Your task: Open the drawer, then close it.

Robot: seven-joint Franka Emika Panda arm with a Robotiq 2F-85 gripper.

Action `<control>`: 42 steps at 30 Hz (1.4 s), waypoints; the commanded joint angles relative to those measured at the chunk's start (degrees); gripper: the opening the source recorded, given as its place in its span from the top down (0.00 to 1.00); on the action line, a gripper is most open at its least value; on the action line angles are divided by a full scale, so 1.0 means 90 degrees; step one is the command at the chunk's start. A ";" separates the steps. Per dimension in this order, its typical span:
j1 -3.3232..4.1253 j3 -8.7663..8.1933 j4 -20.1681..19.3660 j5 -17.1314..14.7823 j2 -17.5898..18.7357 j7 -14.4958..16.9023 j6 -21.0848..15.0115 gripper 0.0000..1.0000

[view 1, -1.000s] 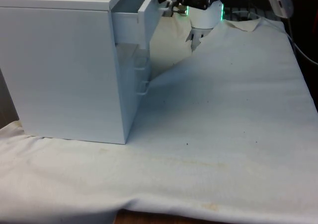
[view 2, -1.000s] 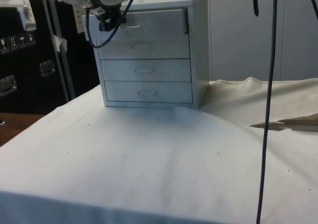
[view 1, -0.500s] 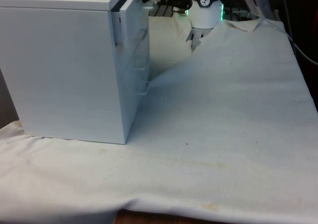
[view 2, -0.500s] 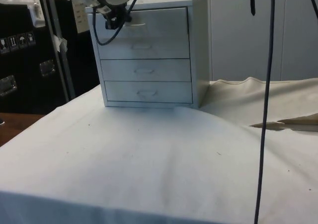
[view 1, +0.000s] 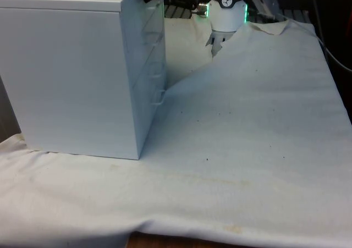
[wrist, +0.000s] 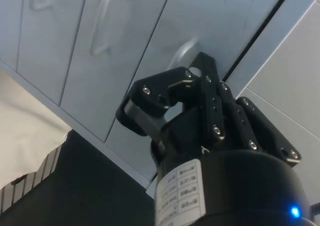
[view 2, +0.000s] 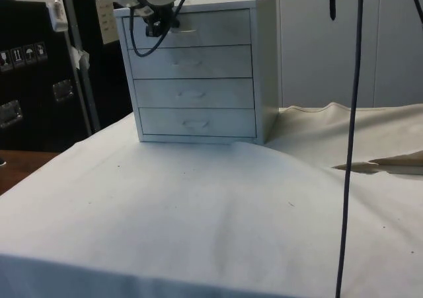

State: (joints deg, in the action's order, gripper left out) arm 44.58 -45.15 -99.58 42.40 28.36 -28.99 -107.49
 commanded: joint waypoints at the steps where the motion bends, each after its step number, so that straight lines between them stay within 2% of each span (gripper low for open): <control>1: -0.0032 0.0000 -0.0038 -0.0013 -0.0032 0.0032 -0.0057 1.00; 3: -0.0025 0.0000 -0.0032 -0.0006 -0.0025 0.0025 -0.0051 1.00; 4: 0.0006 0.0000 0.0000 0.0000 0.0000 0.0000 0.0000 1.00; 7: -0.0006 0.0000 -0.0013 -0.0006 -0.0013 0.0013 -0.0025 1.00; 12: 0.0089 -0.0013 0.0025 0.0019 -0.0127 -0.0013 0.0134 1.00; 13: 0.0057 0.0000 0.0051 0.0000 -0.0045 -0.0025 0.0121 1.00; 14: 0.0108 -0.0006 0.0032 0.0013 -0.0153 -0.0013 0.0159 1.00; 17: 0.0153 0.0006 0.0057 0.0006 -0.0248 -0.0013 0.0255 1.00; 21: 0.0197 0.0025 0.0083 -0.0013 -0.0337 -0.0025 0.0331 1.00; 22: 0.0178 0.0025 0.0083 0.0006 -0.0312 -0.0045 0.0312 1.00; 27: 0.0236 0.0083 0.0102 -0.0115 -0.0439 -0.0083 0.0344 1.00; 31: 0.0255 0.0115 0.0108 -0.0216 -0.0471 -0.0108 0.0337 1.00; 32: 0.0248 0.0089 0.0115 -0.0153 -0.0427 -0.0115 0.0337 1.00; 33: 0.0261 0.0127 0.0121 -0.0280 -0.0484 -0.0115 0.0331 1.00; 39: 0.0293 0.0172 0.0146 -0.0452 -0.0516 -0.0153 0.0318 1.00; 40: 0.0293 0.0153 0.0159 -0.0395 -0.0471 -0.0153 0.0331 1.00; 42: 0.0312 0.0197 0.0159 -0.0547 -0.0528 -0.0178 0.0306 1.00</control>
State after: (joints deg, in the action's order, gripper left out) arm 47.33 -43.54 -97.98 37.93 24.01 -30.60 -104.56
